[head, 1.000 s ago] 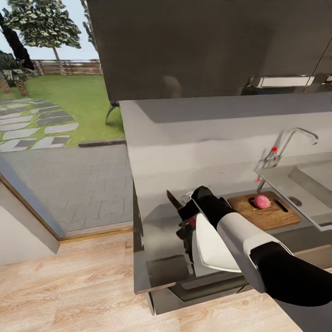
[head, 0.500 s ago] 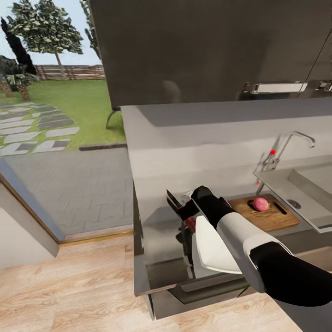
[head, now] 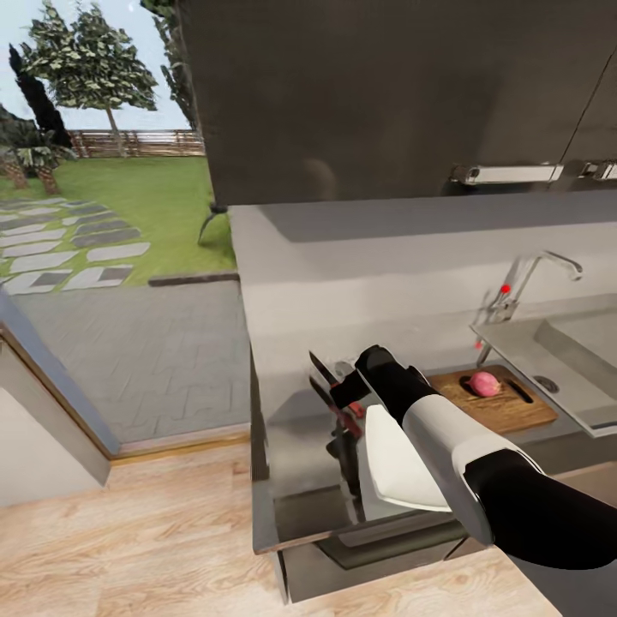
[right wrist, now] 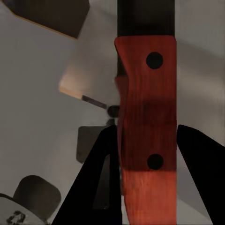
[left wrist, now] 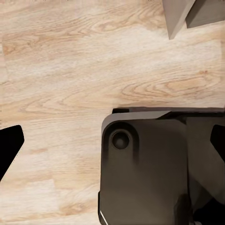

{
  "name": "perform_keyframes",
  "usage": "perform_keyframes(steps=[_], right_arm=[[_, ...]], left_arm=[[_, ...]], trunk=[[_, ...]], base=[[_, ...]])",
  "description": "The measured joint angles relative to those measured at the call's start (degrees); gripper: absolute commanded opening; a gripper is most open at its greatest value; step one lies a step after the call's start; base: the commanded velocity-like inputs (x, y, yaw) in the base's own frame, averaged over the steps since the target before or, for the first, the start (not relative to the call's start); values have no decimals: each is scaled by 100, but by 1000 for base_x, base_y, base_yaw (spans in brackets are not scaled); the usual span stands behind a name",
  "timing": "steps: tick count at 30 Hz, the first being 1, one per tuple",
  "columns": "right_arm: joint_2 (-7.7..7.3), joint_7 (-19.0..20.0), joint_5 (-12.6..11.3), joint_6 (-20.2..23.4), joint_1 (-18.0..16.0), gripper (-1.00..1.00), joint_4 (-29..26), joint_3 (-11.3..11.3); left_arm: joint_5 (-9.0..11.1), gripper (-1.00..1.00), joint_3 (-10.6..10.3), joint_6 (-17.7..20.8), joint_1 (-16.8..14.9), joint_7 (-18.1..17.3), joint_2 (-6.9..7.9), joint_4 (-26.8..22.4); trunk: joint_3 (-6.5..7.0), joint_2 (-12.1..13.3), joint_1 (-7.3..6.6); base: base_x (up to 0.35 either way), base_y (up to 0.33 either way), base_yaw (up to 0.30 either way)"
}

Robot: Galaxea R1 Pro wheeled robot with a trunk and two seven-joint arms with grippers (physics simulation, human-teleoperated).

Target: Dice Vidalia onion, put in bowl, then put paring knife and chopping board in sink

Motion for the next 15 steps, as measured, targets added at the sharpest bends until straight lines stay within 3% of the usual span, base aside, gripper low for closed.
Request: perform_keyframes(steps=[7,15], right_arm=[[-1,1,0,-5,0,-100,0,-2],[9,-1,0,-3,0,-100,1,-2]], left_arm=[[0,100,-4,-1,0,0,-2,-1],[0,100,-7,-3,0,3,-1,1]], trunk=[[64,0,0],[137,0,0]], base=[[0,265,0],[0,39,0]])
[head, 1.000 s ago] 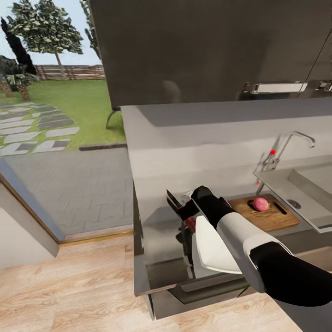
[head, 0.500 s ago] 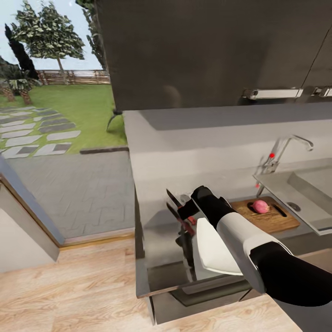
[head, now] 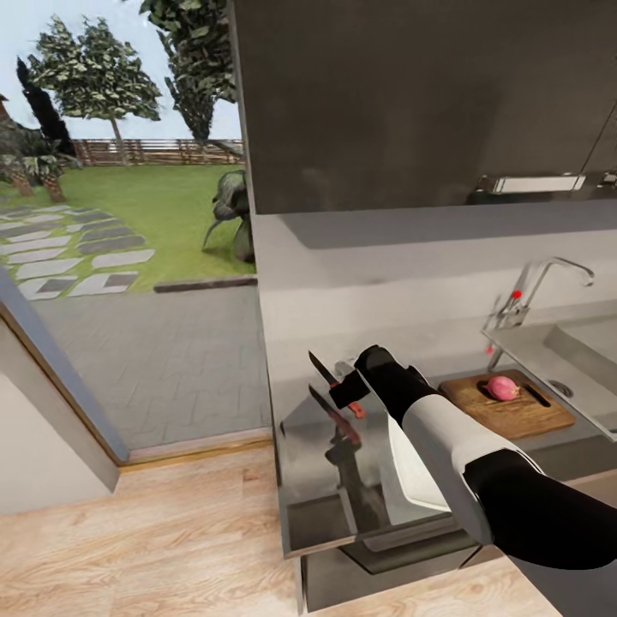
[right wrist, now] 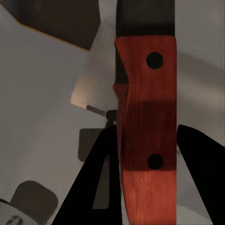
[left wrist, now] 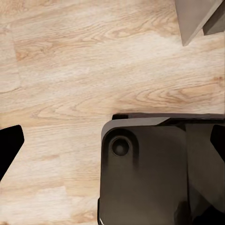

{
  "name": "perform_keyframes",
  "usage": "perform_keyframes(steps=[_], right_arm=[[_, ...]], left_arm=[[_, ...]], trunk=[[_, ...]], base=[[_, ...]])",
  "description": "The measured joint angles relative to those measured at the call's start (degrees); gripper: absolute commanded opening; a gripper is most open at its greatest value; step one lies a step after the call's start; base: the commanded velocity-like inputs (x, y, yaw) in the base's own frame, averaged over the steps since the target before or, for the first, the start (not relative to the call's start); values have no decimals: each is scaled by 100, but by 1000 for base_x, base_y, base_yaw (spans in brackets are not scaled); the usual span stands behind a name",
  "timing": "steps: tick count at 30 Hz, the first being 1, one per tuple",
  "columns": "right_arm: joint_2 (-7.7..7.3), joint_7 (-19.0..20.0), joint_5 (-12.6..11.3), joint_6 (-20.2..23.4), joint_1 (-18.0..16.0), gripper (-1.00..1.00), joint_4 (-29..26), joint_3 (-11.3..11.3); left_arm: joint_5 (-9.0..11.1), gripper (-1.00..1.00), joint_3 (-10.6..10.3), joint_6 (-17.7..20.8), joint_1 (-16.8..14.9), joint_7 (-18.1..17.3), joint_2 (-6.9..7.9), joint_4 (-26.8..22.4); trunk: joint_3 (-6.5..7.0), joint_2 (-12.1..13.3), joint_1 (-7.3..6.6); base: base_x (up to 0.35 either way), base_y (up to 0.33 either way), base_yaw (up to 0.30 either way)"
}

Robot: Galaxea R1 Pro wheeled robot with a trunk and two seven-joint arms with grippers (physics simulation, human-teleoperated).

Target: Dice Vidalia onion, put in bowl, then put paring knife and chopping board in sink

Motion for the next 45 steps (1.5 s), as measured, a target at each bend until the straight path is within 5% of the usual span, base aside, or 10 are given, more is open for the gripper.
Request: perform_keyframes(steps=[16,27,45], right_arm=[[17,1,-1,-42,0,-100,-104,1],[-21,-21,8,-149,0,-100,-1660,-21],[-79,-76,32,-126,-1,-100,-2334,-15]], left_arm=[[-1,100,0,0,0,2,0,-4],[0,100,1,0,1,1,0,-7],[0,100,4,-1,0,1,0,1]], trunk=[[147,0,4],[247,0,0],[410,0,0]], base=[[-235,59,2],[-100,15,56],[-1,-70,92]])
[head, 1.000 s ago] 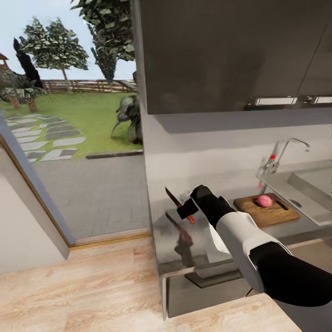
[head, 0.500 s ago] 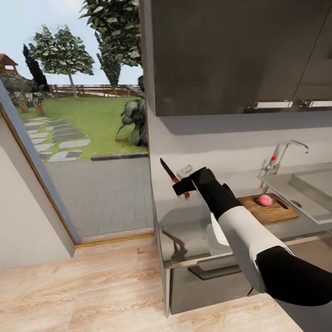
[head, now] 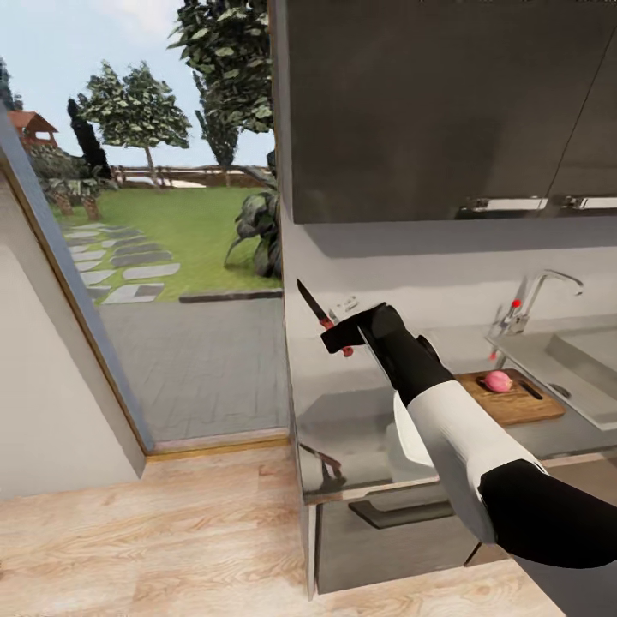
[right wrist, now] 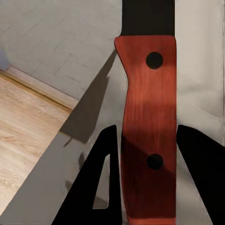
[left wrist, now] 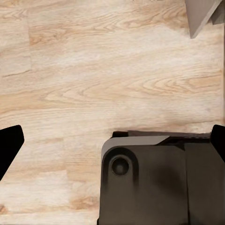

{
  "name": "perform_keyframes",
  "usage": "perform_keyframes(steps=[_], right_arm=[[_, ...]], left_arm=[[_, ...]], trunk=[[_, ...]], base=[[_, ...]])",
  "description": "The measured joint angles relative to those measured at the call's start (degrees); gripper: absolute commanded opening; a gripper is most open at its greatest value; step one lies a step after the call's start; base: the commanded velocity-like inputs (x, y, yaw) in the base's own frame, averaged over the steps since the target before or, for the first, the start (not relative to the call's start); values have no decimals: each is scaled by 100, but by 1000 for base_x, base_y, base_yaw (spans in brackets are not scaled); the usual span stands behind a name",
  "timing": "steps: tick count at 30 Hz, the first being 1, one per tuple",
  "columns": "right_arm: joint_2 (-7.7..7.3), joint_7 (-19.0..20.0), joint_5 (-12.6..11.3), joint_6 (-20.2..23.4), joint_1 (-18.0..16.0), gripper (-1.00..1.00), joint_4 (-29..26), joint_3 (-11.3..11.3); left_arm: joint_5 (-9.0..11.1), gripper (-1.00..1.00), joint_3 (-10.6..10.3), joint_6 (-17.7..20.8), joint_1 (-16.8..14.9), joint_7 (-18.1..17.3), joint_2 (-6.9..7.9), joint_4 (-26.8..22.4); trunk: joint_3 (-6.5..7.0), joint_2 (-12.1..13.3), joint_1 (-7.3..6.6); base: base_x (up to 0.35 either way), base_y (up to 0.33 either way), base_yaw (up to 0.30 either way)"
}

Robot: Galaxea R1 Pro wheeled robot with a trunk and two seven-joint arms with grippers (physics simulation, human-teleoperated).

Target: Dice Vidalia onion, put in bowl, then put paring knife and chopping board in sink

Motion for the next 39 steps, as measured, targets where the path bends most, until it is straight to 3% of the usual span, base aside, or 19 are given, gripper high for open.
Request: perform_keyframes(steps=[11,39], right_arm=[[-1,-325,-1,-5,1,-100,23,8],[-5,-360,-6,-22,1,-100,95,8]], left_arm=[[-8,100,-5,0,-1,0,-43,9],[-17,100,-7,0,-1,0,-44,15]], trunk=[[29,1,0],[29,1,0]], base=[[0,-298,36],[0,-305,0]])
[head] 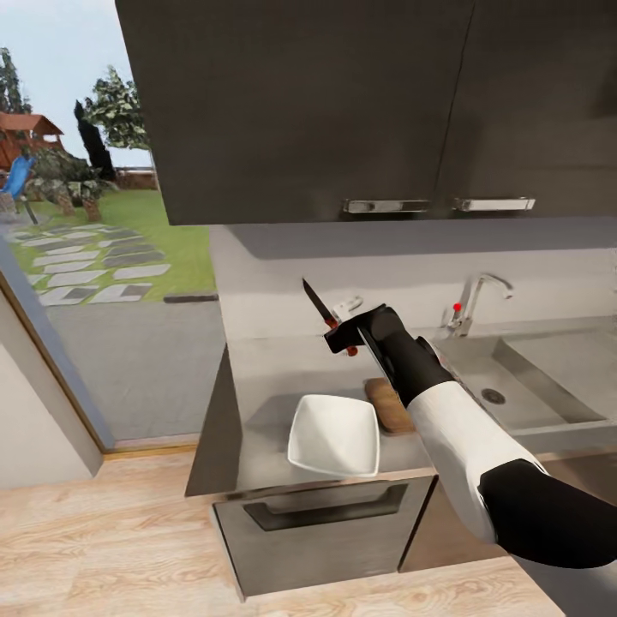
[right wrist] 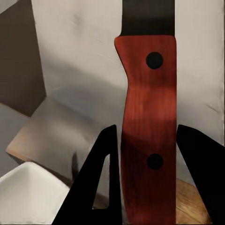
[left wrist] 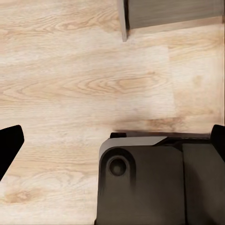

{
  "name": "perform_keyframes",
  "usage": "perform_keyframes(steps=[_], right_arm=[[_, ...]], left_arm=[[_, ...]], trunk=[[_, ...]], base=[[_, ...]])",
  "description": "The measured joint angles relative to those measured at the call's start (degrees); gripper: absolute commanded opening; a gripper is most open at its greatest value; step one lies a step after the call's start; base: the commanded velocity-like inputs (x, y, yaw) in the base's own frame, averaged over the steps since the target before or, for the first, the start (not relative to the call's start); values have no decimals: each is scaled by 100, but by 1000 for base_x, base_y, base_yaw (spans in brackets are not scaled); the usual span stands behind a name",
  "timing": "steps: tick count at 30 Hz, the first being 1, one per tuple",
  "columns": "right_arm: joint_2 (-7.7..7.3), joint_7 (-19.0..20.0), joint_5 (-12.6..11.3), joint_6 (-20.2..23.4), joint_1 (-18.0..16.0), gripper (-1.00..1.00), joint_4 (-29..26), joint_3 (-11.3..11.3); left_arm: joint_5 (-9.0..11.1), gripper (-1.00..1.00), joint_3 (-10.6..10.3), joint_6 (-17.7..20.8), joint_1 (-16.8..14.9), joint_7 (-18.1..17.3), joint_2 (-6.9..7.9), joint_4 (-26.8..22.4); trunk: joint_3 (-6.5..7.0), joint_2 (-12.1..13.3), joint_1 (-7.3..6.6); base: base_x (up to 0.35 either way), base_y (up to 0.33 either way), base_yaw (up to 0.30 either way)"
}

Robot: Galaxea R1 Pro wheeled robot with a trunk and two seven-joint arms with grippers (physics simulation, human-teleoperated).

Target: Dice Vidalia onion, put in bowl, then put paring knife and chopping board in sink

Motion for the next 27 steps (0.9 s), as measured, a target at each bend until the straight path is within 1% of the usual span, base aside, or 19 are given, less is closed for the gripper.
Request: perform_keyframes(steps=[15,21,23,27], right_arm=[[-3,5,-2,-38,9,-100,0,7],[-77,24,-7,-83,21,-100,-52,5],[-98,28,-14,-184,31,-100,-71,3],[-115,21,-19,-691,69,-100,-149,3]], left_arm=[[0,100,0,0,0,0,0,2],[0,100,0,0,0,0,0,0],[0,100,1,0,0,0,0,1],[0,100,0,0,0,0,0,3]], trunk=[[0,0,0],[0,0,0],[0,0,0],[0,0,0]], base=[[0,-305,0],[0,-305,0],[0,-305,0],[0,-305,0]])
